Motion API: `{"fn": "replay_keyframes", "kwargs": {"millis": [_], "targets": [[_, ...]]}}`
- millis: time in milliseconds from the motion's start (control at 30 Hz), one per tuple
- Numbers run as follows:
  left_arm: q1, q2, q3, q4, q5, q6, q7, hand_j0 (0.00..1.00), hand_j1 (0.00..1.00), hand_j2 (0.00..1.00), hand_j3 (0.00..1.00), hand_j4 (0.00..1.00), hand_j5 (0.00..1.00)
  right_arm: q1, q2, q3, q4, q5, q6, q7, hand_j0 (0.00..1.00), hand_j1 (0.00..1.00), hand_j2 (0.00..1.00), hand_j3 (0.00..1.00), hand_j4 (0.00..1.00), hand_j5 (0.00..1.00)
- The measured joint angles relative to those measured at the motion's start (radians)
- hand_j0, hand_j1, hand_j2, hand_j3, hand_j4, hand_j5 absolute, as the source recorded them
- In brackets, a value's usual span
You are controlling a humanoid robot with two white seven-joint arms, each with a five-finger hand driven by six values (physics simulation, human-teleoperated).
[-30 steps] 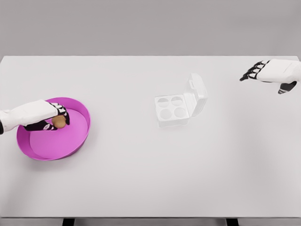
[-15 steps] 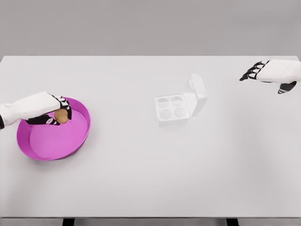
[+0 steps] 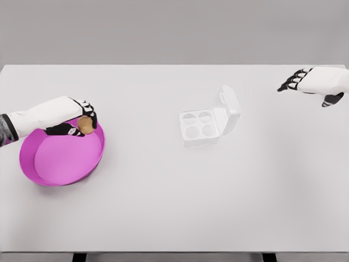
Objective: Pack egg into the box and close the box lid
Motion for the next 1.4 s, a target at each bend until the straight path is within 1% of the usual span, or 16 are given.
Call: {"fn": "replay_keyframes", "kwargs": {"millis": [200, 500, 1033, 1400], "targets": [[-0.015, -0.058, 0.0, 0.0, 0.002, 0.0, 0.0, 0.33, 0.33, 0.33, 0.33, 0.33, 0.33, -0.002, 0.001, -0.003, 0.0, 0.0, 0.0, 0.0, 1.0, 1.0, 1.0, 1.0, 1.0, 1.0], [-0.054, -0.134, -0.01, 0.0, 0.001, 0.0, 0.0, 0.33, 0.33, 0.33, 0.33, 0.33, 0.33, -0.002, 0.002, -0.004, 0.0, 0.001, 0.0, 0.0, 1.0, 1.0, 1.0, 1.0, 1.0, 1.0], [-0.061, -0.276, -0.018, 0.005, -0.008, 0.0, 0.0, 0.33, 0.33, 0.33, 0.33, 0.33, 0.33, -0.002, 0.002, -0.004, 0.0, 0.001, 0.0, 0.0, 1.0, 1.0, 1.0, 1.0, 1.0, 1.0], [-0.071, -0.335, -0.057, 0.013, -0.01, 0.0, 0.0, 0.33, 0.33, 0.33, 0.33, 0.33, 0.33, -0.003, 0.003, -0.004, 0.002, 0.001, 0.0, 0.0, 1.0, 1.0, 1.0, 1.0, 1.0, 1.0]]}}
